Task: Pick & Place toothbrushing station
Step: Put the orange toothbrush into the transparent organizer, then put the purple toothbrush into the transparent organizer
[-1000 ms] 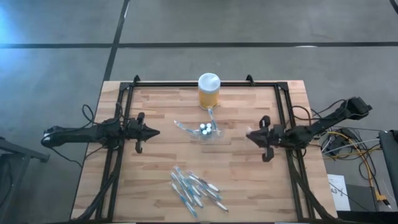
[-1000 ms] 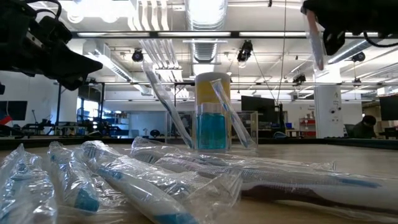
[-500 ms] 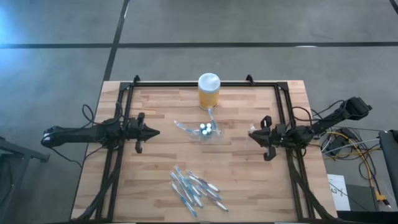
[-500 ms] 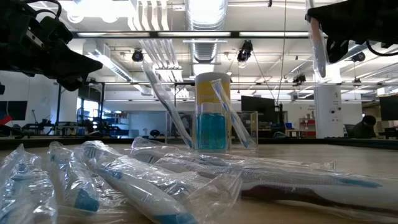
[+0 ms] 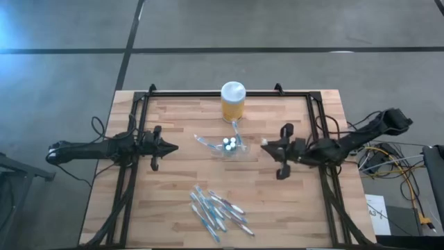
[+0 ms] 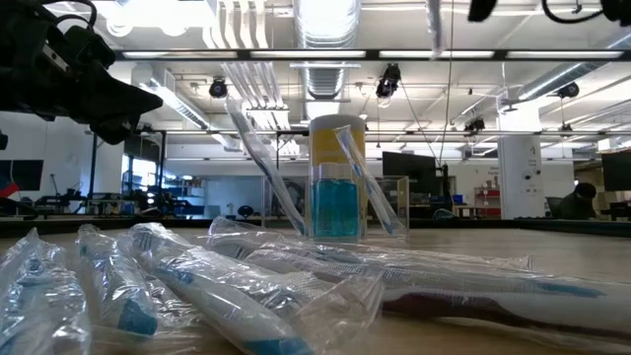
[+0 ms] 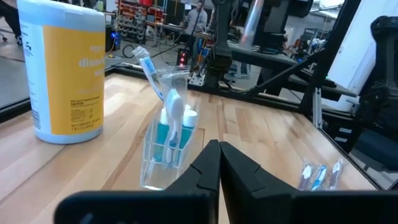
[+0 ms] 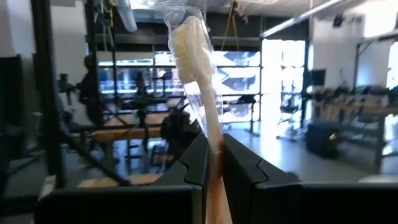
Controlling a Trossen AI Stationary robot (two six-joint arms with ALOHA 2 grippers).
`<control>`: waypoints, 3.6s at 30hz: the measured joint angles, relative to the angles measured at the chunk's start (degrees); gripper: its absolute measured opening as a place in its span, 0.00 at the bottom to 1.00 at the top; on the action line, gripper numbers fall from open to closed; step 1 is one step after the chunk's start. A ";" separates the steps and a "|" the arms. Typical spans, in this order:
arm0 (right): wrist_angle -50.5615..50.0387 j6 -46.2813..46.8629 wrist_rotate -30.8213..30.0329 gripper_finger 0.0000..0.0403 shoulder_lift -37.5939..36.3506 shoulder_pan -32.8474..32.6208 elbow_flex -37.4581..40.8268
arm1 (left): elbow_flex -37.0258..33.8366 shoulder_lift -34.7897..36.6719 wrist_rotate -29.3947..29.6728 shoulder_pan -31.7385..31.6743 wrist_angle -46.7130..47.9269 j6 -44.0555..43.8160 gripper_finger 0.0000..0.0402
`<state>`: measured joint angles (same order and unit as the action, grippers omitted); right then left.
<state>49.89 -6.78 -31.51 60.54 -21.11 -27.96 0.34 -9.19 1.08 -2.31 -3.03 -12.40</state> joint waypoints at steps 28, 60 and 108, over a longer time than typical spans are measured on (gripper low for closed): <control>33.69 8.38 4.18 0.06 33.35 17.80 5.76 | 0.00 -0.04 -0.09 0.00 -1.26 2.23 0.04; 32.52 16.66 -1.70 0.08 47.33 17.63 5.98 | 0.00 -0.35 0.02 -0.02 -0.76 2.10 0.02; -11.65 2.59 13.91 0.03 -7.13 -2.33 3.87 | 11.20 -0.68 -5.29 0.15 -2.04 3.37 0.01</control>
<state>38.24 -4.18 -17.60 53.41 -23.44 -24.09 11.54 -9.87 -4.21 -2.15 -5.07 -9.03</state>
